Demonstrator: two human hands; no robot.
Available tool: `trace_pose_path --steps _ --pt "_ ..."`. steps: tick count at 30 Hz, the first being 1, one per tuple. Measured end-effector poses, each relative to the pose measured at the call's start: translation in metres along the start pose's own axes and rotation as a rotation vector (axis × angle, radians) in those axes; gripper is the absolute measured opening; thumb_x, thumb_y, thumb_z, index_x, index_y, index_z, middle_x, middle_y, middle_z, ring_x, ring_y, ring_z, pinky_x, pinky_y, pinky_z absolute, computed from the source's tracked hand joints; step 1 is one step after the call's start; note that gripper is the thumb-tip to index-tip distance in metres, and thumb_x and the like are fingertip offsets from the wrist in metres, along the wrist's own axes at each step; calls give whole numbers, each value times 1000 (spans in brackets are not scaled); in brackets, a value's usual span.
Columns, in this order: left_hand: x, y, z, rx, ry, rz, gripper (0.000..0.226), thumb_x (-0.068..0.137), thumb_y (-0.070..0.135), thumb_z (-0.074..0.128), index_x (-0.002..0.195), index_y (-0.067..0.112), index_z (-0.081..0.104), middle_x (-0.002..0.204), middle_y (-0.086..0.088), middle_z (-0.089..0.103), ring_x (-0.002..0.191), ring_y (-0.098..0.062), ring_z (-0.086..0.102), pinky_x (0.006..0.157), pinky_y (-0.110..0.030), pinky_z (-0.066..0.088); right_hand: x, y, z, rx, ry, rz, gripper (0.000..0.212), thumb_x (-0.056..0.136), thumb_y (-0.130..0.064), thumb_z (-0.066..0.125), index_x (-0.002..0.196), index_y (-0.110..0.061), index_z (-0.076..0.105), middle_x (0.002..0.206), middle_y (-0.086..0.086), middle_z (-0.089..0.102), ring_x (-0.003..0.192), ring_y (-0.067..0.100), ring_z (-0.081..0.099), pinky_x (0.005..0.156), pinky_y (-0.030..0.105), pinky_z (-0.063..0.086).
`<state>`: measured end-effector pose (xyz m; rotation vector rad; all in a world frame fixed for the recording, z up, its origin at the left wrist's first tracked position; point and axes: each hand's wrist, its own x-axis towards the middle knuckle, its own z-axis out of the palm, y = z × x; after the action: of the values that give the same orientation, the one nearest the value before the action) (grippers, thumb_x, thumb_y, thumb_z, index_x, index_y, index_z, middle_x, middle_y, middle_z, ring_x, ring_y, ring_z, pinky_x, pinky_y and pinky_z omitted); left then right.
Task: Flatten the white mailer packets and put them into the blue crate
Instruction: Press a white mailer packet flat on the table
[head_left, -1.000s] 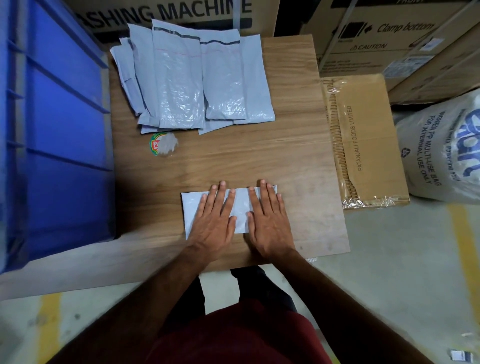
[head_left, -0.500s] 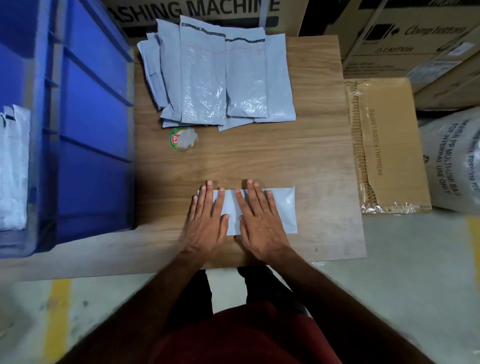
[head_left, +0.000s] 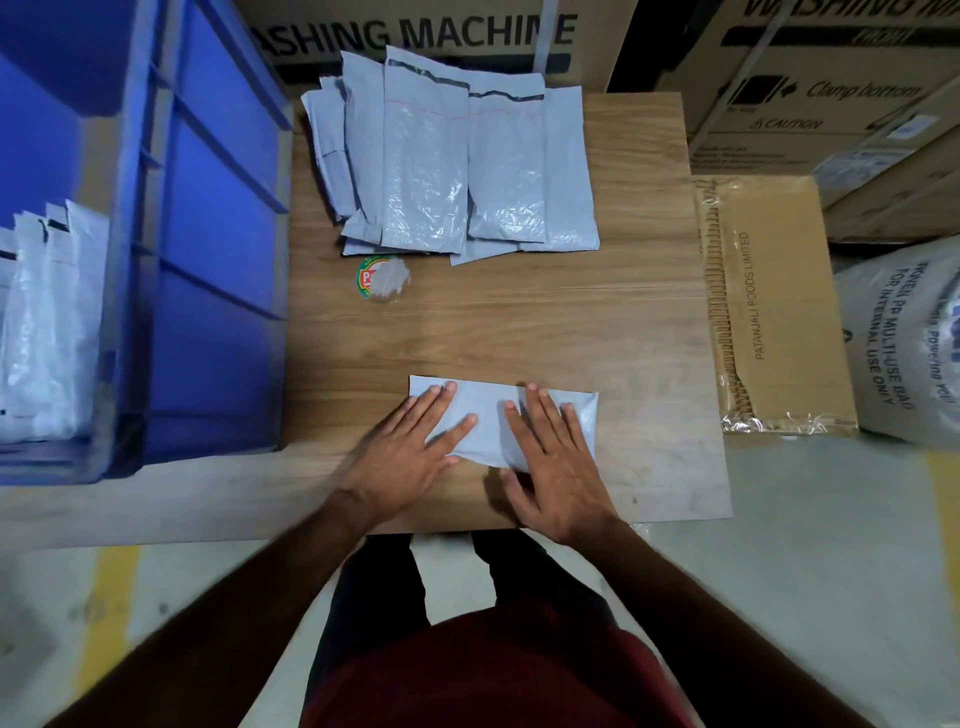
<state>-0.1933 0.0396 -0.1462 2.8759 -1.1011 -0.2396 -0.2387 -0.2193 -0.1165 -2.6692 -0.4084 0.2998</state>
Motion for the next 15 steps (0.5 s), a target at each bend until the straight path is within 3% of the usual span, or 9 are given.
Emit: trace_pose_path --steps 2,4,6,8,11,13,15 --pt "1 -1 -5 15 35 19 55 109 45 29 161 27 24 168 -17 14 153 -32 24 119 -46 33 -12 0 -1 -74 -6 -1 85 95 -43 56 162 -12 14 170 15 2 158 29 0 126 53 7" --pt "3 2 -17 -11 74 11 53 109 42 30 160 27 28 167 -17 18 150 -30 34 115 -42 40 -11 -2 0 -171 -3 36 83 93 -31 56 163 -11 14 169 17 4 157 31 6 124 55 15" --pt "7 6 -34 -40 97 15 55 106 40 34 159 26 32 165 -16 26 137 -28 53 98 -36 53 -2 -8 -1 -228 23 94 85 89 -17 53 163 -14 11 168 18 11 155 35 17 123 55 20" --pt "10 8 -51 -23 97 19 60 101 36 46 157 23 32 164 -17 29 110 -25 70 72 -31 60 9 -15 -7 -247 53 112 87 85 -11 50 162 -16 11 166 19 22 148 38 34 122 54 24" --pt "13 0 -67 -6 1 13 104 81 16 76 163 19 13 168 -18 14 79 -23 73 45 -31 53 19 -20 -22 -276 74 88 80 82 -11 44 160 -14 24 161 21 33 132 36 52 118 52 34" --pt "14 -6 -79 9 -71 35 123 73 5 78 163 20 -5 170 -14 1 79 -26 74 40 -33 50 22 -19 -34 -286 97 75 77 81 -14 35 158 -12 33 158 21 39 119 34 62 113 49 41" --pt "17 -8 -97 13 -88 43 126 69 2 77 163 19 -5 170 -13 4 84 -24 74 41 -31 50 25 -17 -46 -297 113 50 78 79 -15 33 157 -12 35 156 21 42 103 32 69 108 46 47"
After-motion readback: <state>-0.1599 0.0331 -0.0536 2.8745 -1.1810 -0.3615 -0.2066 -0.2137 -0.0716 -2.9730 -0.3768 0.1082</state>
